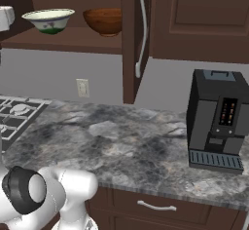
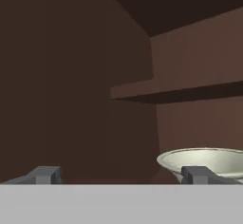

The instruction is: Move the bowls from the cabinet to the plates on the dining table.

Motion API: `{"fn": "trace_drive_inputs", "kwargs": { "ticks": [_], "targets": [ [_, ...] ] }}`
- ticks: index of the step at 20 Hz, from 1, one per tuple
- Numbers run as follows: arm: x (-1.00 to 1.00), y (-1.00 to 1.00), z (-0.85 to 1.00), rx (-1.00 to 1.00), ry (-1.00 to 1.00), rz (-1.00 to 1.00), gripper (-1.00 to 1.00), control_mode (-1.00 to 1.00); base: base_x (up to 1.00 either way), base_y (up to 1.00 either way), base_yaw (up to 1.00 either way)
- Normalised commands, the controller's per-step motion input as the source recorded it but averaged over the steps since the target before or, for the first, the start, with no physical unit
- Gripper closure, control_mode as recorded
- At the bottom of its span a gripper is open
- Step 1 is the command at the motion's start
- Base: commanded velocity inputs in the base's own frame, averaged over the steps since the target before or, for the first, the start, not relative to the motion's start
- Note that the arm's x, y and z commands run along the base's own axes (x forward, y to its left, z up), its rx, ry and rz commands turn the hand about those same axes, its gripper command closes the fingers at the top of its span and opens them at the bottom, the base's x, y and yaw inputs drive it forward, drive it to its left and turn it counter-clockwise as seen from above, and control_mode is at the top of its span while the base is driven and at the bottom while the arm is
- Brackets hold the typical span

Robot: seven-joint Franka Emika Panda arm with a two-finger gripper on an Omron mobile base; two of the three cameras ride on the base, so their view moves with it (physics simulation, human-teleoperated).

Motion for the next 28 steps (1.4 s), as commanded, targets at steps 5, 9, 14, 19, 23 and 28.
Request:
{"fn": "trace_drive_inputs", "kwargs": {
  "ticks": [5,9,14,19,23,28],
  "targets": [
    [-0.08,-0.1,0.06,0.23,0.08,-0.08,-1.0,-1.0,0.0,0.0,0.0],
    [-0.14,-0.13,0.04,0.23,0.1,-0.07,-1.0,-1.0,0.0,0.0,0.0],
    [-0.23,-0.23,0.02,0.18,0.16,-0.08,-1.0,-1.0,0.0,0.0,0.0],
    [-0.2,-0.36,0.01,0.16,0.17,-0.02,-1.0,-1.0,0.0,0.0,0.0],
    [-0.12,-0.35,0.0,0.19,0.16,0.0,-1.0,-1.0,0.0,0.0,0.0],
    [-0.05,-0.3,0.0,0.19,0.17,0.0,-1.0,-1.0,0.0,0.0,0.0]
  ]
}}
